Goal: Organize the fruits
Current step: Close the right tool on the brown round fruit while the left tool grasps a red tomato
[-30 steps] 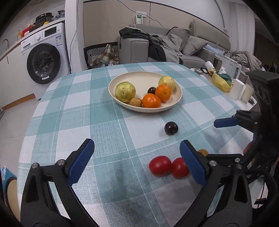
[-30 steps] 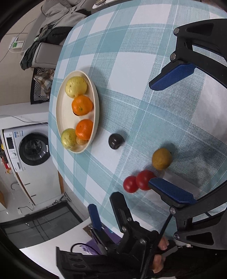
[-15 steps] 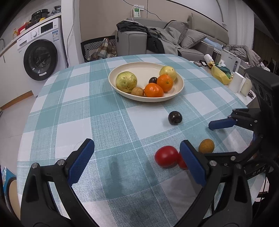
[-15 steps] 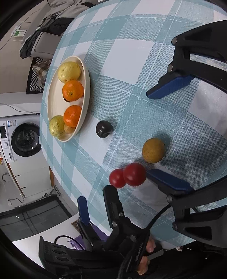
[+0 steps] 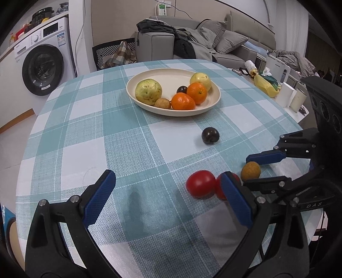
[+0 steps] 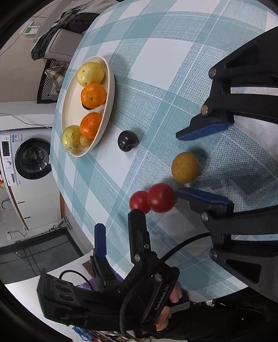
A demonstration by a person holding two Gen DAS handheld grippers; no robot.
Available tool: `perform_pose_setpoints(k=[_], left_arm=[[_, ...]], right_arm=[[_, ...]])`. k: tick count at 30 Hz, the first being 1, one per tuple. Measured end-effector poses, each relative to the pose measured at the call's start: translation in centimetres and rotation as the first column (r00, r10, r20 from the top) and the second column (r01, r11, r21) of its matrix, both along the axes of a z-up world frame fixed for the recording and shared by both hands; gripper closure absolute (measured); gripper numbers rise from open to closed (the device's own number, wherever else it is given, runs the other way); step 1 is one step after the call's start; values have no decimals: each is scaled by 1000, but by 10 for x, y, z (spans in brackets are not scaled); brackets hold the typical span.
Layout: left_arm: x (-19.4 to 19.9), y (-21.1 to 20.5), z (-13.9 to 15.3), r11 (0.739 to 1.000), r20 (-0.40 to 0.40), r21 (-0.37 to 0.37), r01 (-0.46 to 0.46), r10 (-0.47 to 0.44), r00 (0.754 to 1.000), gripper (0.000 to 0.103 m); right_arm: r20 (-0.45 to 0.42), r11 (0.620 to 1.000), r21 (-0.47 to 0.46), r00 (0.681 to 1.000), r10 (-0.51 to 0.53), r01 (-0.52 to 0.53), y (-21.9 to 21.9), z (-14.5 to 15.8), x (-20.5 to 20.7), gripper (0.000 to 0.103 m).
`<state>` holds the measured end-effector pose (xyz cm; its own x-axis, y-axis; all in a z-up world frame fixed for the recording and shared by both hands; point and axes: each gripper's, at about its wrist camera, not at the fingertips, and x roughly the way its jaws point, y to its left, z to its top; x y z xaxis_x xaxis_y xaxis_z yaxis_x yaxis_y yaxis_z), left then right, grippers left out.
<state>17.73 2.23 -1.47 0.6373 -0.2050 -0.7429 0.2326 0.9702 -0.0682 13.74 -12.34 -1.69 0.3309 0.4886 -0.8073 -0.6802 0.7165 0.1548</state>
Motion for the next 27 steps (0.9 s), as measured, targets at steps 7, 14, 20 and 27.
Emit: perform_pose_setpoints(k=[7,14,20,27], left_arm=[[-1,-7,-6,999,-12,28,28,-28,1000,4],[1,-3,-8,999,-20,51,8,-7,1000,7],[4,-1,-12,1000,-29,19,9,-8,1000,11],[3,-8,-11,998,-31,-45,47,-48,998,40]], right_arm=[[20,1000,3,1000,-4,3,-2,3,1,73],[15,999,6,998,-53,53,-12,4,10,73],[14,998,7,998,-64,64,-15,6,11,73],[16,998,7,998,-68,68,-16,7,12,73]])
